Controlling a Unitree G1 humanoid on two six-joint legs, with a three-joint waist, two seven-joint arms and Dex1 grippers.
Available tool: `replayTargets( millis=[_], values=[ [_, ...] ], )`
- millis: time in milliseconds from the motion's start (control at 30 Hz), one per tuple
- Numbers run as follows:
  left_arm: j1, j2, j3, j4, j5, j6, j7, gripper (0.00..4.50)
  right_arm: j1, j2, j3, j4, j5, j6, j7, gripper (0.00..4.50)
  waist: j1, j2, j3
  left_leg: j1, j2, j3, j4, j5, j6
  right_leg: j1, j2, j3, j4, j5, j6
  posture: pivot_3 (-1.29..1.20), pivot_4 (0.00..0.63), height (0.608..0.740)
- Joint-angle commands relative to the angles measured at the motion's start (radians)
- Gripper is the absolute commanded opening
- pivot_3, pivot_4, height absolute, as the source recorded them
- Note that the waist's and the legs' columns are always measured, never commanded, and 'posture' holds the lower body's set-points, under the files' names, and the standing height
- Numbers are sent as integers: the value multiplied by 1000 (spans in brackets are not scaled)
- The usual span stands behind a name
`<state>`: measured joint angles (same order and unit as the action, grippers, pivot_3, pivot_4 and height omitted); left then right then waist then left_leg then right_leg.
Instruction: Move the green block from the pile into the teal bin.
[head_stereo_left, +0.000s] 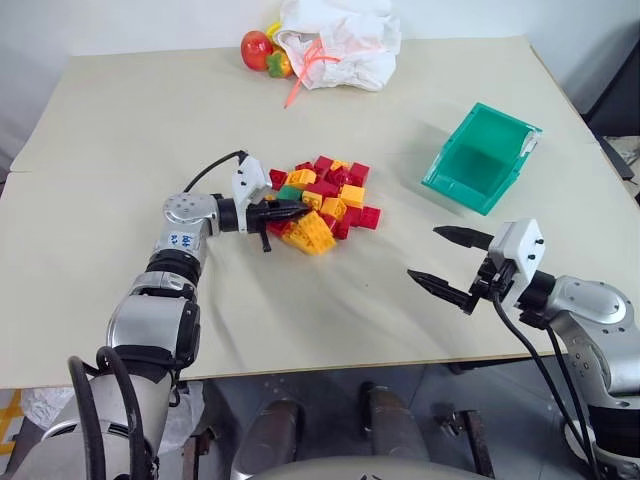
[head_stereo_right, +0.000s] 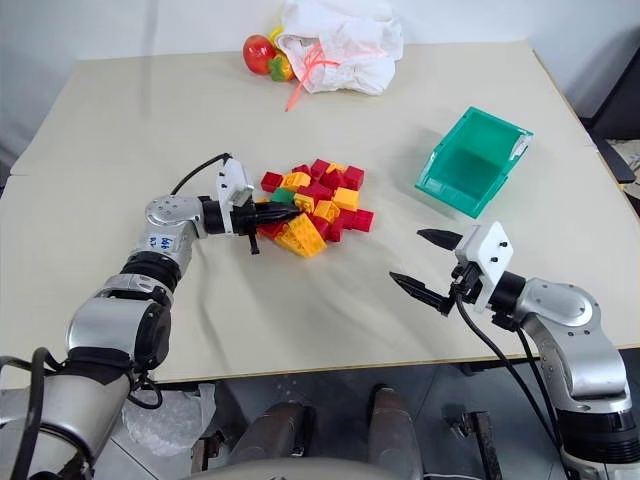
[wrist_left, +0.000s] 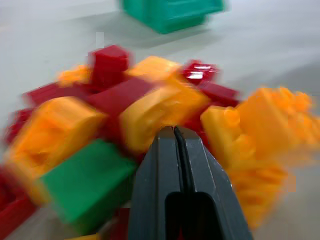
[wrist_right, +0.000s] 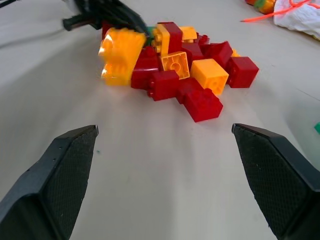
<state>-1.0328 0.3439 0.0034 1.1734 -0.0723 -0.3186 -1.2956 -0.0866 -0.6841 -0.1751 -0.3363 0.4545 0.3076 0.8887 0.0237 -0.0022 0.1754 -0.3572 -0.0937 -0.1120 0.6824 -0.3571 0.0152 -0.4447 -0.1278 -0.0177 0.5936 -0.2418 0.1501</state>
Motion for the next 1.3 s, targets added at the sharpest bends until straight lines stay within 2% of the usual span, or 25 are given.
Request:
replayTargets(
  millis=[33, 233, 333, 367, 433, 567, 733, 867, 1067, 1300],
  values=[
    [22, -7, 27, -71, -54, 49, -60, 29, 8, -15, -41, -50, 21, 1, -12, 4500, 1, 0, 0, 0, 0, 0, 0, 0, 0, 0, 0, 0, 0, 0, 0, 0, 150, 740],
    [62, 67, 116, -256, -150, 185, -21, 29, 4, -23, -51, -43, 23, -4, -4, 4500, -4, 0, 0, 0, 1, 0, 0, 0, 1, 0, 0, 1, 0, 1, 0, 0, 150, 740],
    [112, 158, 154, -351, -156, 275, 66, 29, -4, -31, -56, -30, 26, -5, 7, 4500, -11, 0, 0, 0, 1, 0, 0, 0, 1, 0, 0, 2, 0, 1, 0, 0, 150, 740],
    [127, 187, 160, -376, -151, 321, 100, 203, -6, -34, -56, -24, 27, -6, 12, 4500, -13, 0, 0, 0, 1, 0, 0, 0, 1, 0, 0, 2, 0, 1, 0, 0, 150, 740],
    [183, 247, 175, -485, -171, 459, 129, 599, -16, -41, -53, -8, 25, -9, 26, 4500, -16, 0, 0, 0, 1, 0, 0, 0, 1, -1, 0, 3, 0, 1, 0, 0, 150, 740],
    [301, 317, 201, -704, -208, 603, 176, 1772, -49, -50, -44, 30, 21, -12, 44, 4500, -14, 0, 0, 0, 1, 0, 0, 0, 1, -1, 0, 3, 1, 1, 0, 0, 150, 740],
    [413, 374, 236, -885, -240, 696, 228, 3293, -102, -49, -17, 84, 2, -24, 62, 4500, -1, 0, 0, 0, 1, 0, 0, 0, 1, 0, -1, 3, 0, 1, 0, 0, 150, 740],
    [427, 380, 216, -940, -261, 732, 227, 4408, -145, -35, 9, 116, -15, -40, 65, 4500, 0, 0, 0, 1, 1, 0, 0, 0, 1, -1, 0, 3, 0, 1, 0, 0, 150, 740],
    [282, 313, 75, -824, -173, 675, 247, 4486, -166, -17, 29, 130, -27, -63, 53, 4500, 5, 0, 0, 0, 0, 0, 1, 0, 1, 0, -2, 2, 0, 1, 0, 0, 150, 740],
    [11, 199, -116, -539, -7, 731, 329, 4486, -133, 12, 15, 98, -32, -69, 3, 4500, -1, 0, 0, 0, -1, 1, 1, 0, 1, 0, -1, 2, 0, 1, 1, 0, 150, 740]
  ],
)
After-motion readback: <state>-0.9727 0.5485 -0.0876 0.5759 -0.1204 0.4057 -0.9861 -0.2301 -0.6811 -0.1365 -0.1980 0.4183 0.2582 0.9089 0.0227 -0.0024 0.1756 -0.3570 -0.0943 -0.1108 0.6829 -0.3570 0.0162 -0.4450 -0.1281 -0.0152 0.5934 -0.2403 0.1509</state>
